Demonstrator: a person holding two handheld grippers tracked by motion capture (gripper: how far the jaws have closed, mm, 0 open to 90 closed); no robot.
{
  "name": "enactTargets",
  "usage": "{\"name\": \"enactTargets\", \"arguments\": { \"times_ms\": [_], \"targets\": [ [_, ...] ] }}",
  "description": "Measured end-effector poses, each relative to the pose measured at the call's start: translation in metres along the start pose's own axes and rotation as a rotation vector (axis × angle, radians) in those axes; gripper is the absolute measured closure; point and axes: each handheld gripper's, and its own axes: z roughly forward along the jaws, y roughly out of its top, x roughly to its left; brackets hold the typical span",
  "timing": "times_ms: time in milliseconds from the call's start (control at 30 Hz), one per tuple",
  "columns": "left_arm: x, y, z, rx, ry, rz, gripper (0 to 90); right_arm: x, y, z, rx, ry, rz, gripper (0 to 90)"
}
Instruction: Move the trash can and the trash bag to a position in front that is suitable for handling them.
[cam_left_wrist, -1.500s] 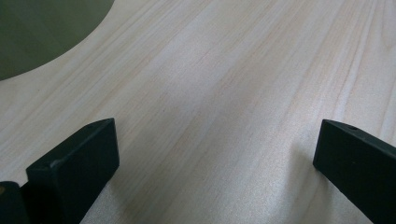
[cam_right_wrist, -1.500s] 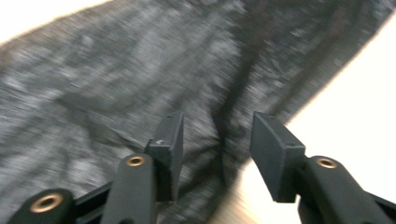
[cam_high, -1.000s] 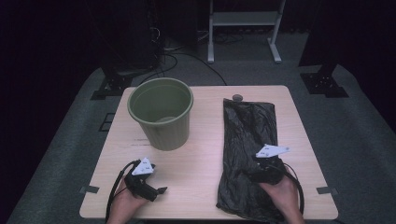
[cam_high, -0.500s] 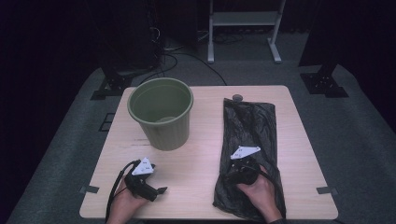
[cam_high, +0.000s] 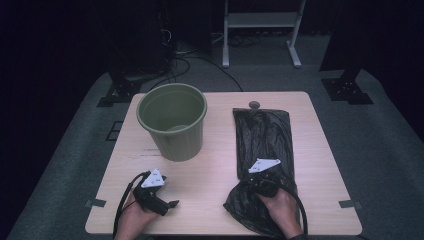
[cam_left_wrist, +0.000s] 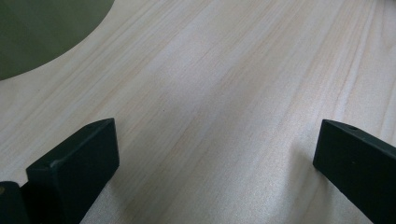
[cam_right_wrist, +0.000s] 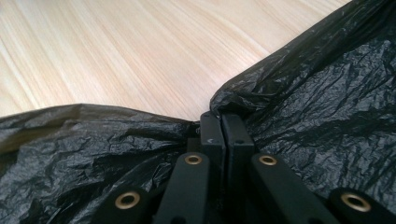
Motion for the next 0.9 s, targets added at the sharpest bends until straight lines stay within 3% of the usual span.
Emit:
{"name": "enactTargets", "arguments": {
  "times_ms": [100,367,600,800,900],
  "targets": [
    [0.0,0.0,0.0,0.0,0.0,-0.001,0.0,-0.003,-0.002,-0.005,0.016,-0.004,-0.016,88.2],
    [0.0,0.0,0.0,-0.001,0.002,-0.002,0.0,-0.008,-0.015,-0.025,0.015,0.038,-0.054,86.9],
    [0.0,-0.001,0.0,-0.001,0.005,-0.005,0.0,-0.021,-0.036,-0.052,0.016,0.021,-0.067,84.6],
    [-0.001,-0.001,-0.001,0.0,0.01,-0.009,0.0,-0.039,-0.063,-0.072,0.037,-0.002,-0.039,80.7],
    [-0.001,-0.001,-0.001,-0.001,0.01,-0.01,0.0,-0.044,-0.07,-0.084,0.005,-0.011,-0.019,72.9]
  ]
}}
